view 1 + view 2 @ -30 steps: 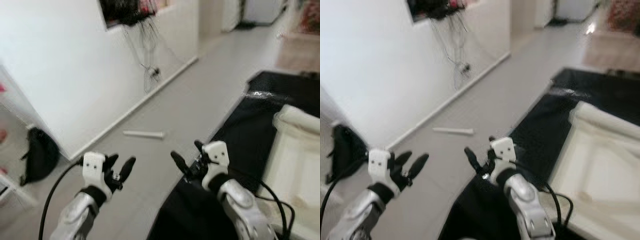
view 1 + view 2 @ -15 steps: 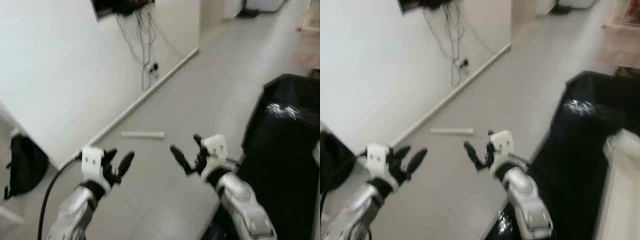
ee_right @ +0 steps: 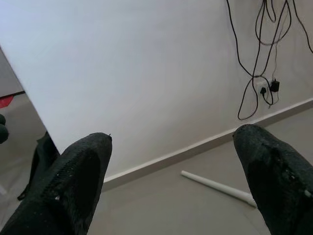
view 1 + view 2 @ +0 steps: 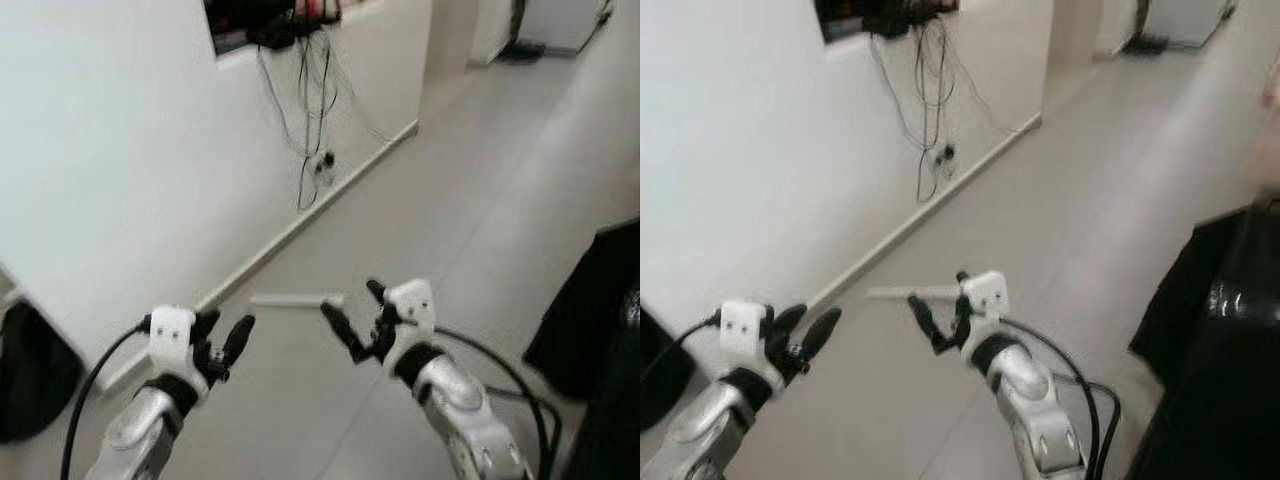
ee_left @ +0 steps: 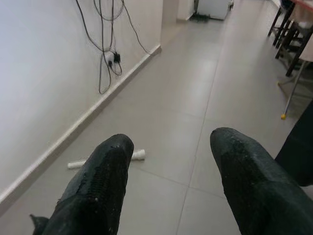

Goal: Building children table

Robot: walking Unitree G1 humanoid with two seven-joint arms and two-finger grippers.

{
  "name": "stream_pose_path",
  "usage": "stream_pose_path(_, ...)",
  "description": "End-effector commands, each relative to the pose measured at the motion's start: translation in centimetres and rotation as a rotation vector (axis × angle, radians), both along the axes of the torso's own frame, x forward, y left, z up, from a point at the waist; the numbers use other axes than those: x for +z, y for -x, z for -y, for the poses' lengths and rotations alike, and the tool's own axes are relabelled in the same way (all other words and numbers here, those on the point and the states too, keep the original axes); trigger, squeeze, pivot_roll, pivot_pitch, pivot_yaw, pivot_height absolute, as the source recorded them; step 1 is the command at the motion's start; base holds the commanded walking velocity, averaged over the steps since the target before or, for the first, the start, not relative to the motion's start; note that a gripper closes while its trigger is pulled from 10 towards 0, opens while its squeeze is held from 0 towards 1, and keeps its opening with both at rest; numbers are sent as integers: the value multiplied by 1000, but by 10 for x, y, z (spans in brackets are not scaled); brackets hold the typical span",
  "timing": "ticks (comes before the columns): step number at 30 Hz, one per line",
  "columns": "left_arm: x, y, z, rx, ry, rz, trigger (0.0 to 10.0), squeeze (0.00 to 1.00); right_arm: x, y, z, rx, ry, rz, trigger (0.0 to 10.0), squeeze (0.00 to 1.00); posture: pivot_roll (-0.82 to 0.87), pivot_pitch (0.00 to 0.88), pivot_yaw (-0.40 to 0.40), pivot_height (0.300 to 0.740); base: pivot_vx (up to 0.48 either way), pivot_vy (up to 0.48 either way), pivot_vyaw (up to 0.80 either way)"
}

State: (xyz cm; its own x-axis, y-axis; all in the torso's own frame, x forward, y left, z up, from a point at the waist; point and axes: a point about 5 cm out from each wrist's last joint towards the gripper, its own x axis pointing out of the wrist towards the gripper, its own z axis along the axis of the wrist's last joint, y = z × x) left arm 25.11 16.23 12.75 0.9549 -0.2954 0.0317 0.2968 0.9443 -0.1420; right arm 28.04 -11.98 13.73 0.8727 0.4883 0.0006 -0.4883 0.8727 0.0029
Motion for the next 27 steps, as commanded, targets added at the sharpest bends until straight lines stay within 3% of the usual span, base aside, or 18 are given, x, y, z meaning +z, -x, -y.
stream_pose_path(1,-3,2,-6,16,-11,-20,10000,0,-1,2,-3,11,-17,-13,10000,0,-62,107,65,740,0,0,0)
stream_pose_path(11,-3,2,-7,19,-36,-23,10000,0,-1,2,-4,21,-25,-10,10000,0,-60,112,68,740,0,0,0)
stream_pose_path(27,-2,4,-5,12,-31,-17,10000,0,1,1,-2,12,-13,-5,10000,0,-55,122,66,740,389,0,0)
